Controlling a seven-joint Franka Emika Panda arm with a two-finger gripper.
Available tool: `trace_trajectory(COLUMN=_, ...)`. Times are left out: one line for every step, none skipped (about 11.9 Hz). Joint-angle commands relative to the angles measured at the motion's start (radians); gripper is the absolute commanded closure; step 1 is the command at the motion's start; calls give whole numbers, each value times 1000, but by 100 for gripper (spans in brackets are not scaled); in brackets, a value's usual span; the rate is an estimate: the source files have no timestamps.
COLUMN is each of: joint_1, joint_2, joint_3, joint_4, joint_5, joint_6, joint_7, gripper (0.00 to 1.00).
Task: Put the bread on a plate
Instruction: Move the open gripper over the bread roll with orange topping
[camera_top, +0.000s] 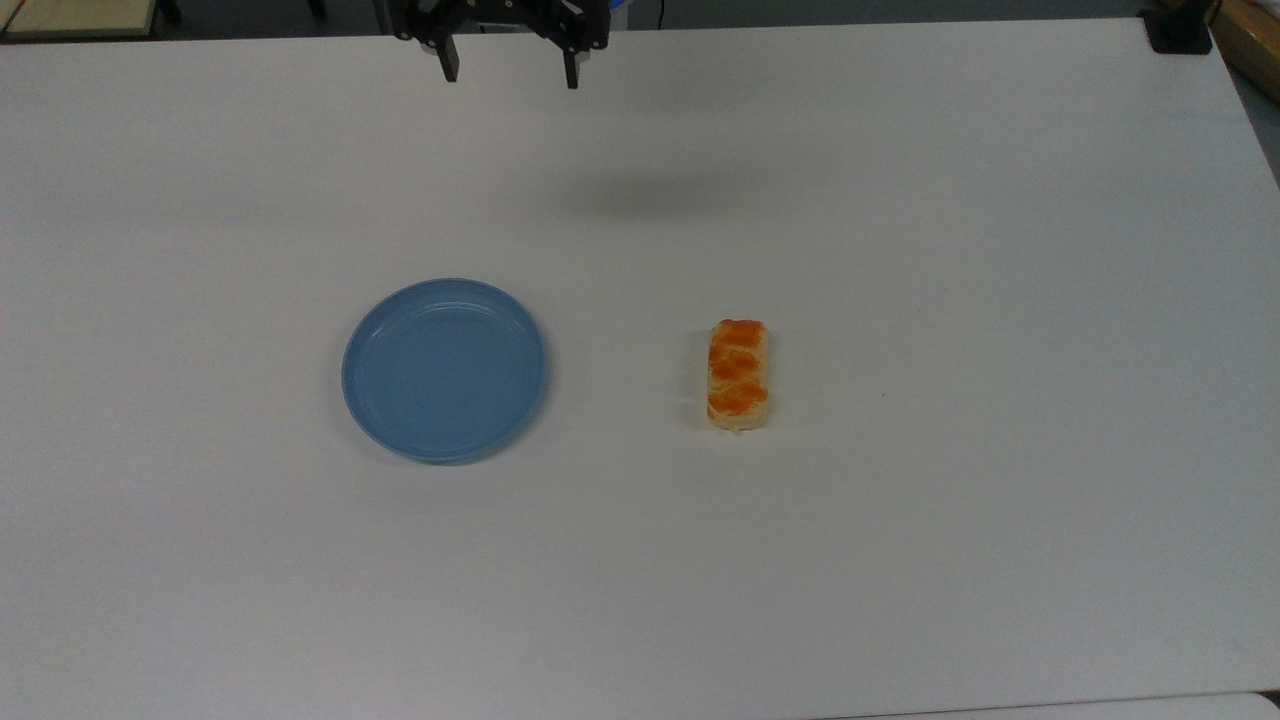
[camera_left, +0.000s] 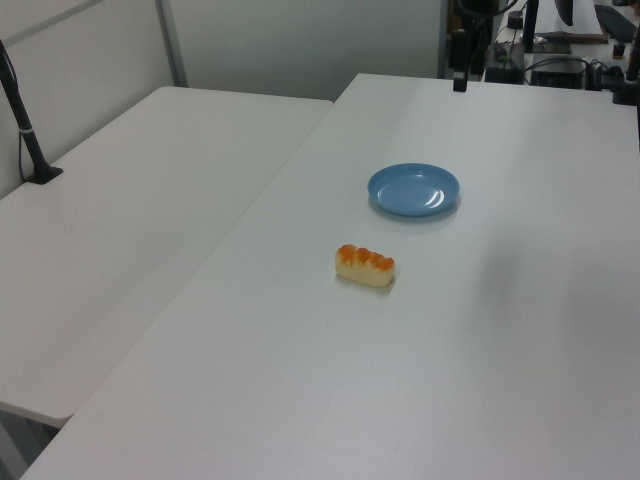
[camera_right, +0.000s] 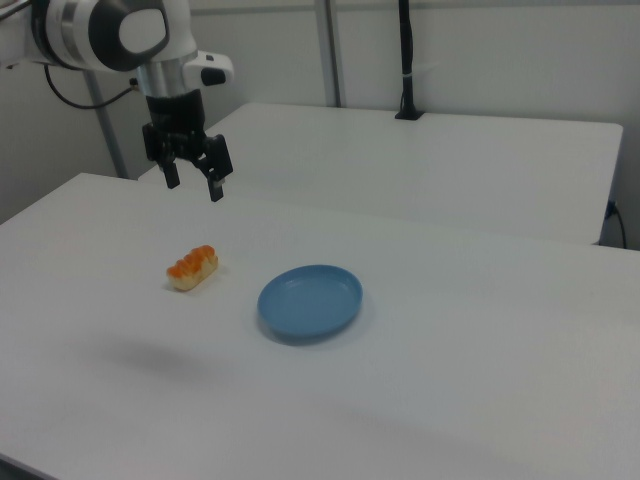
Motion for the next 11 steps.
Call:
trace_trajectory(joint_1=69, joint_2=75, joint_3=-9, joint_4=-15, joint_5=50, joint_6=87, joint_7=22, gripper=0)
trace_trajectory(joint_1=94, joint_2=112, joint_3=-9, joint_4=-15, joint_5=52, joint_6=135, joint_7=100, gripper=0)
trace_trajectory(joint_1=120, joint_2=144, joint_3=-9, joint_4=-11, joint_5=51, joint_6=179, joint_7=154, gripper=0)
trace_trajectory(joint_1=150, joint_2=168, joint_3=-9, joint_4=-11, joint_5=49, joint_6=222, joint_7=188, gripper=0)
trace_trajectory(joint_1=178, joint_2=198, joint_3=-11, joint_4=-8, joint_5=43, joint_6=259, joint_7=231, gripper=0)
trace_trajectory(joint_1=203, joint_2=225, joint_3=-11, joint_4=-8, joint_5=38, joint_6=307, joint_7=268, gripper=0)
trace_trajectory(joint_1=226, joint_2=250, joint_3=-12, joint_4=-6, joint_5=38, joint_6=341, joint_7=285, gripper=0)
trace_trajectory(joint_1=247, joint_2=283, joint_3=-17, joint_4=-4, joint_5=38, joint_6=352, joint_7=291, gripper=0)
trace_trajectory(joint_1=272, joint_2=331, joint_3=-23, joint_4=17, joint_5=38, joint_6=361, joint_7=309, gripper=0)
trace_trajectory(joint_1=279, joint_2=383, joint_3=-23, joint_4=50, joint_5=37, joint_6=370, joint_7=328, gripper=0)
trace_trajectory(joint_1=286, joint_2=421, joint_3=-23, joint_4=66, joint_5=37, joint_6=378, joint_7=334, gripper=0)
